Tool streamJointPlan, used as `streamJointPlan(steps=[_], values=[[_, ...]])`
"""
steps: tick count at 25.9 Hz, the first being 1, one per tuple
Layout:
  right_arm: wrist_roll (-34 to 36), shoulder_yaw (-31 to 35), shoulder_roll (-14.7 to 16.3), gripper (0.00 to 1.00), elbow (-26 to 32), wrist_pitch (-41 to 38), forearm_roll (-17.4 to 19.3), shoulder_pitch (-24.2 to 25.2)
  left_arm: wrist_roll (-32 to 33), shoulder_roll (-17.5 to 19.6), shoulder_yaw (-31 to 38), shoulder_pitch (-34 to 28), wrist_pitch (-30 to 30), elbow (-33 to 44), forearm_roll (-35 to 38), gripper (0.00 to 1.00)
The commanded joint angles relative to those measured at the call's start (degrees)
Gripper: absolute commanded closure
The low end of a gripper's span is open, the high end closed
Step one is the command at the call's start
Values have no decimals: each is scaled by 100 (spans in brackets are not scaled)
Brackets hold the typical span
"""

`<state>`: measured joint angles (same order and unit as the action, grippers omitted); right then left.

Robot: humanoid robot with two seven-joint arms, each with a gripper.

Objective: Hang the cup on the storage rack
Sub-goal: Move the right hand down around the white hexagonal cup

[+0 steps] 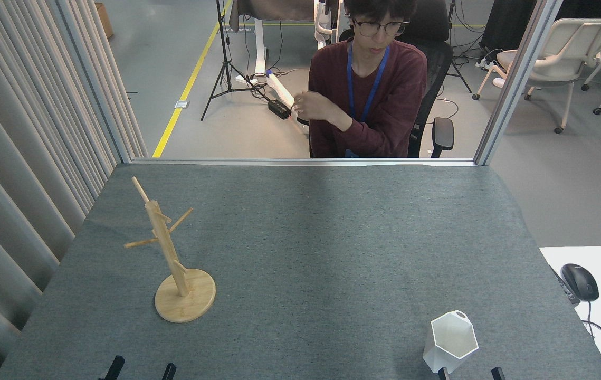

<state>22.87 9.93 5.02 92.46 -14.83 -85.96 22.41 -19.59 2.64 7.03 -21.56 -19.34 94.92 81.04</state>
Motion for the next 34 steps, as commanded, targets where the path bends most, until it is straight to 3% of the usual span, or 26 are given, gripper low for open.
streamJointPlan(steps=[1, 11, 15, 34], values=[[-11, 0, -1, 1, 0, -2, 0, 0, -1, 0, 0, 3, 0, 0, -9, 1], [-64, -35, 70, 1, -272, 270, -70, -114, 8, 0, 0, -6, 62, -150, -17, 1], [-64, -44, 96, 1, -729, 279, -176, -563, 8, 0, 0, 3, 62, -158, -18, 1], [-64, -211, 87, 1, -1362, 297, -360, -1248, 8, 0, 0, 3, 62, -299, -18, 1]])
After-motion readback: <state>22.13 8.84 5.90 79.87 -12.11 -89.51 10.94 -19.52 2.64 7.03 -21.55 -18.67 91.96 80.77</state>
